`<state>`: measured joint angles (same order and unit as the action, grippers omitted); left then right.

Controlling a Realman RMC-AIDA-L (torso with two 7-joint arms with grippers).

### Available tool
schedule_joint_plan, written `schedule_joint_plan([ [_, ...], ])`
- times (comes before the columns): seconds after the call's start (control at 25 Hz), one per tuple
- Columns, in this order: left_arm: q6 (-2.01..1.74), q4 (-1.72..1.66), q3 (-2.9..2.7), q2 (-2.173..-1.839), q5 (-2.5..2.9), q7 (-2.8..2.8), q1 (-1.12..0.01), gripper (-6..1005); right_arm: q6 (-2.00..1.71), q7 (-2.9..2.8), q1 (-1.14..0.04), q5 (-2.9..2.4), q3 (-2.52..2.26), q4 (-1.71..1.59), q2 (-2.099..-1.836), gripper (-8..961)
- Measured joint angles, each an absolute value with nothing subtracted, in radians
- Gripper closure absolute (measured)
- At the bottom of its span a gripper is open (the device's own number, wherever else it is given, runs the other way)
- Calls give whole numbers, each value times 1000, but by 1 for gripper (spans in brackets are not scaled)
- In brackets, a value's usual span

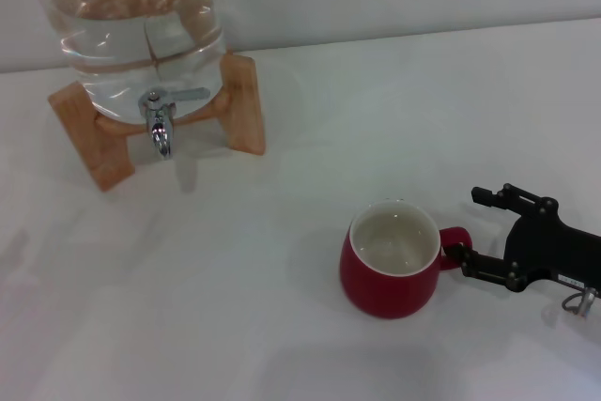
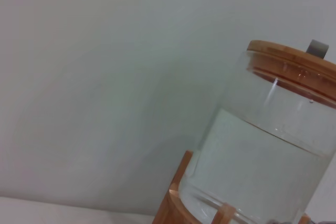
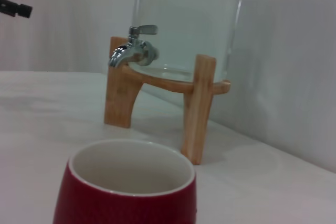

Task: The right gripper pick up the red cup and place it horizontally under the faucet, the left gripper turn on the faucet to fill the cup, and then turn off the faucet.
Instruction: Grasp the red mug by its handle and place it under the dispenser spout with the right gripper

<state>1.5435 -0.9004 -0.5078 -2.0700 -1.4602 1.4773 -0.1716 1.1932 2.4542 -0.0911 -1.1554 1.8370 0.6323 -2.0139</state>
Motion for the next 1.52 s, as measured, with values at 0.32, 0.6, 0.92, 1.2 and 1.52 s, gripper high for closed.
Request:
schedule_joint_plan([
  [0.32,1543,-900,-508,-2069,-1460,1477,-174,116,1179,2447,-93,-1149,1839,621,-2011,175],
  [0.6,1543,-900,-506,-2071,-1460,1477,-172,116,1167,2443,-99,-1149,1836,621,-2011,175],
  [0.92,1543,-901,-506,-2072,-1460,1478,-170,116,1164,2443,-104,-1147,1838,621,-2011,175],
  [1.2,1552,-900,-506,-2074,-1460,1479,-170,116,1150,2441,-118,-1146,1834,623,-2012,176],
  [1.52,1561,-900,-506,-2075,-1462,1479,-159,116,1155,2440,-117,-1146,1837,622,-2011,205],
])
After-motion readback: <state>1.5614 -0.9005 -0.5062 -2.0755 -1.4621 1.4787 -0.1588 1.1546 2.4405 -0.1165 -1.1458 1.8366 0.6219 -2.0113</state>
